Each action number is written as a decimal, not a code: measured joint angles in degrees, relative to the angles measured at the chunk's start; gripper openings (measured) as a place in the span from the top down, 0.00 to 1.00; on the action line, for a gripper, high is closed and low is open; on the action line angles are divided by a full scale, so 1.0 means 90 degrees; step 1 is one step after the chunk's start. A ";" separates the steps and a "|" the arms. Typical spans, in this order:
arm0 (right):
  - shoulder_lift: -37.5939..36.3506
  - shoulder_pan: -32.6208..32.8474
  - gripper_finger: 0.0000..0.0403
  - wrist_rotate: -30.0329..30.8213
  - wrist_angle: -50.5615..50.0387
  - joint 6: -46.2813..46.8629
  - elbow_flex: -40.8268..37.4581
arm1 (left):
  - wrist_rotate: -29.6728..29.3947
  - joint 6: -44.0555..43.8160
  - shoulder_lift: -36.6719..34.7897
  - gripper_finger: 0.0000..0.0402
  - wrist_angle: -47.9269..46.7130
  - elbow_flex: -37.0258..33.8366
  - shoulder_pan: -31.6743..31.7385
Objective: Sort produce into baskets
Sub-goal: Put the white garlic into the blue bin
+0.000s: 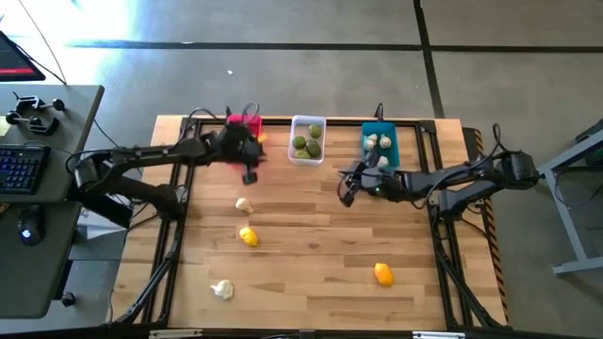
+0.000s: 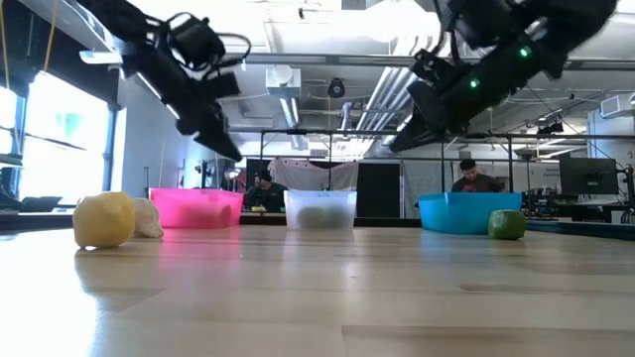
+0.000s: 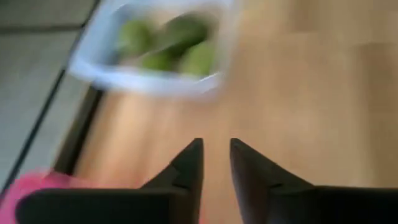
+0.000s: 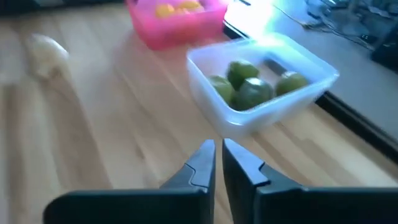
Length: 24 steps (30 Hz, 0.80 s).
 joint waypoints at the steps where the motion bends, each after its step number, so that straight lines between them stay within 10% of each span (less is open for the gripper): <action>1: -0.0001 0.0001 0.95 -0.0075 0.0402 0.0041 -0.0191 | 0.0123 -0.0002 -0.0077 0.87 -0.0025 -0.0034 -0.0193; 10: -0.0002 0.0001 0.98 -0.0600 0.2544 0.0318 -0.1344 | 0.0141 0.0018 -0.0314 0.98 -0.1326 -0.0040 -0.1888; 24: -0.0002 0.0006 1.00 -0.0730 0.2551 0.0312 -0.1347 | -0.0992 -0.0946 0.0192 0.60 -0.3795 0.0307 -0.3031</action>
